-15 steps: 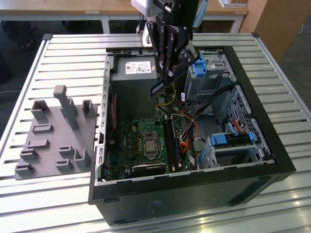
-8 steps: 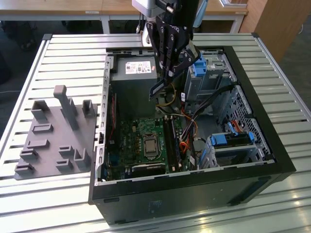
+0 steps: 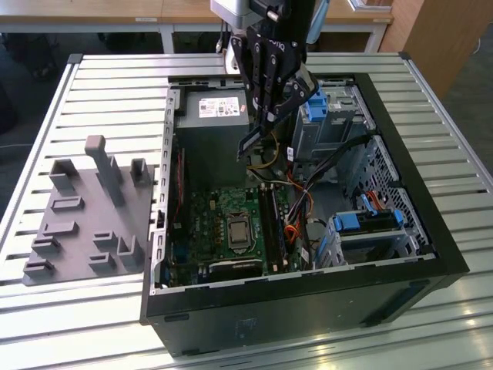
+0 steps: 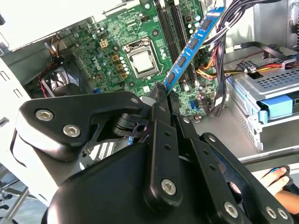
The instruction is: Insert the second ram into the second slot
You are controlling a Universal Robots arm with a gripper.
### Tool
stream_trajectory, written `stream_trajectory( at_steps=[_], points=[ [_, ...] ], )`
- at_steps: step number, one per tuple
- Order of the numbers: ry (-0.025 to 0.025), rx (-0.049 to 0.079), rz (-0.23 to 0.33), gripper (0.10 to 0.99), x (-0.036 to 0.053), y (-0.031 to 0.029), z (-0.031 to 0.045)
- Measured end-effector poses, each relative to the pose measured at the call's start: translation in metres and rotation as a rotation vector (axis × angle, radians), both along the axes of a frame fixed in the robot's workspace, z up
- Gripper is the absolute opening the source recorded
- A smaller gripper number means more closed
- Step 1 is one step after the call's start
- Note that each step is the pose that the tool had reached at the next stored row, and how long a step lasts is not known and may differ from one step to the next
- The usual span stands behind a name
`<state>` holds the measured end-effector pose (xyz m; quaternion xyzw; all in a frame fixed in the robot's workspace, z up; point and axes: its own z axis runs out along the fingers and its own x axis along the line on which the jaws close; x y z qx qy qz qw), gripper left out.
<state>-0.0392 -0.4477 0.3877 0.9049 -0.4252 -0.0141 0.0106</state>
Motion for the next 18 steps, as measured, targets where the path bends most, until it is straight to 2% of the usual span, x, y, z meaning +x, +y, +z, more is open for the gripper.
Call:
stream_trajectory(
  at_steps=[18],
  points=[
    [0.0, 0.0, 0.072, 0.137, 0.0, 0.0, 0.0]
  ],
)
